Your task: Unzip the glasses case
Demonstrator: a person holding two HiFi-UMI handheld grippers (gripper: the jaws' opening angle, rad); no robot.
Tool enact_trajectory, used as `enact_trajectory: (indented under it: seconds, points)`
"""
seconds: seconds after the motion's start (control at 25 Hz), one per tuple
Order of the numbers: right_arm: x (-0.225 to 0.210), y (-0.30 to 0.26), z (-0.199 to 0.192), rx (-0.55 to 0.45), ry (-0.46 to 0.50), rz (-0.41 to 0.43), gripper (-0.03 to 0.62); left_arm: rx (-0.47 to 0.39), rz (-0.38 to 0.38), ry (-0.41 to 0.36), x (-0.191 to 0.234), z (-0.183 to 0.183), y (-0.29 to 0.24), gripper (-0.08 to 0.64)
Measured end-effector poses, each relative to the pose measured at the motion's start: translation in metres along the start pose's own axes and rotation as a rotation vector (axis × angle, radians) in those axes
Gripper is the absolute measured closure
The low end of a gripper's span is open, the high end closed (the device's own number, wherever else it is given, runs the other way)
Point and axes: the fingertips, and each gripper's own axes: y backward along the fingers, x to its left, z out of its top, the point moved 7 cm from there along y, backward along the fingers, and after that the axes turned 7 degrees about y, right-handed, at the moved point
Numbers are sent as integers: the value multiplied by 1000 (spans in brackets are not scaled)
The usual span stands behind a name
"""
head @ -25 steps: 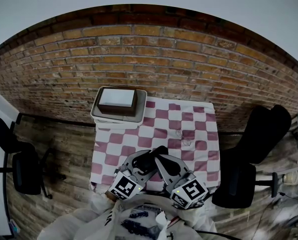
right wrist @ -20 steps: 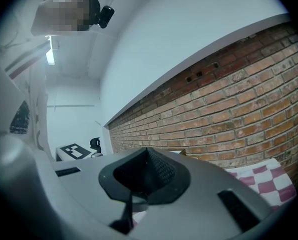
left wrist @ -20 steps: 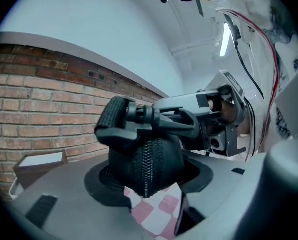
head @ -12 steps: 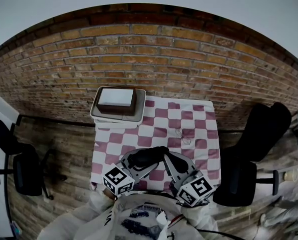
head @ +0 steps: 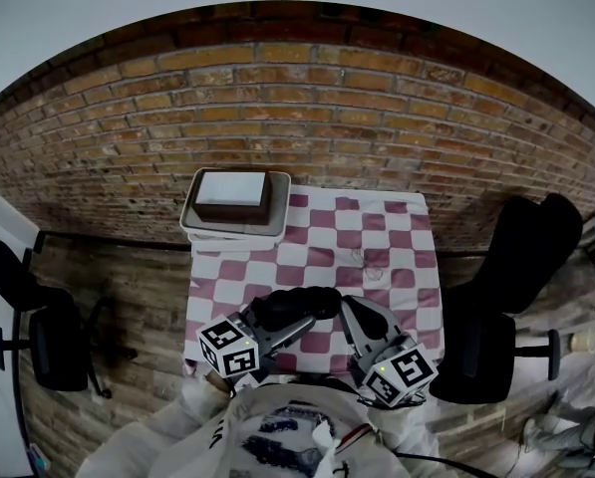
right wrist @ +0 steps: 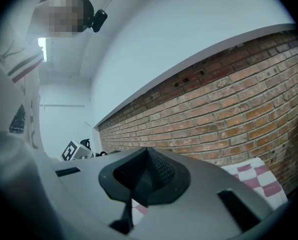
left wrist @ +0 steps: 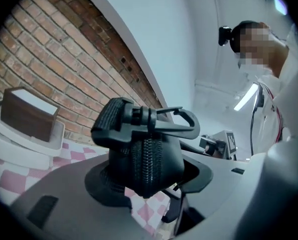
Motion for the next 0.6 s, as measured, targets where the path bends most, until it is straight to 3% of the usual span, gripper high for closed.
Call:
enact_trajectory:
  seconds: [0.16,0.4,0.6]
  points:
    - [-3,6,-3,13,15,-26,577,-55,-45,146,1,-7,-1,304]
    - [-12,21,-8,29,22,-72,577,-76,-62,232,-3,-14,0,305]
    - [-16,32,-15,56,55,-96,577,-114,-88,377,0,-21,4,305]
